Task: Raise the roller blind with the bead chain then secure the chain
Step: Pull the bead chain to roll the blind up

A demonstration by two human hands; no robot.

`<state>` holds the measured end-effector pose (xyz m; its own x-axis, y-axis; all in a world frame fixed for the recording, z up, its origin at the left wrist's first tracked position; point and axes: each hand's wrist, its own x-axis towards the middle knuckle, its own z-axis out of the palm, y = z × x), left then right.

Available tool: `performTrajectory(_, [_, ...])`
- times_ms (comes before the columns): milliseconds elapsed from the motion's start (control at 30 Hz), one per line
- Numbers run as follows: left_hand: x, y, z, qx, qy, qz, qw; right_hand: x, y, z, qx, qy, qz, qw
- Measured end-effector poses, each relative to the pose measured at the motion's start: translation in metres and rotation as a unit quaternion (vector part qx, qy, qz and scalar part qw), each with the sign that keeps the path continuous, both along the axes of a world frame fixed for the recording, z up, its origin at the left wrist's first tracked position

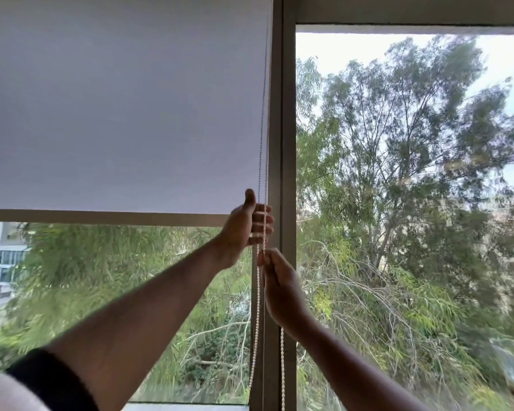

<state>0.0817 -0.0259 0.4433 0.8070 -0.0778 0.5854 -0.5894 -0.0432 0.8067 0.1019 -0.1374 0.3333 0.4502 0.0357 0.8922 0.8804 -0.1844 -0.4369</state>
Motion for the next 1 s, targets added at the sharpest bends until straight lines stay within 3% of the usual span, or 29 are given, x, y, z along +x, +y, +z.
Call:
performTrajectory(167, [-0.015, -0.015, 0.052, -0.043, 0.063, -0.040, 0.996, 0.003, -0.003, -0.026, -0.094, -0.041, -0.016, 0.995])
performTrajectory(300, [-0.010, -0.024, 0.042, -0.072, 0.070, -0.042, 0.994, 0.007, -0.010, -0.037, -0.181, -0.060, -0.047, 0.981])
performTrajectory(533, [0.004, -0.027, -0.013, -0.049, 0.052, -0.053, 0.996, 0.034, -0.046, -0.035, -0.313, 0.070, -0.101, 0.942])
performTrajectory(633, [0.006, -0.028, -0.033, -0.052, 0.044, -0.058, 0.996, 0.029, -0.049, -0.013, -0.268, 0.109, -0.040, 0.956])
performTrajectory(800, [0.009, -0.038, -0.073, -0.037, 0.009, -0.015, 0.999, 0.016, -0.042, 0.061, -0.104, 0.115, 0.022, 0.988])
performTrajectory(900, [0.013, -0.047, -0.106, -0.029, 0.046, -0.025, 0.998, 0.007, -0.030, 0.102, 0.009, 0.148, 0.167, 0.975])
performTrajectory(1000, [0.017, -0.047, -0.129, -0.044, 0.065, -0.039, 0.996, 0.008, -0.016, 0.121, 0.064, 0.129, 0.185, 0.972])
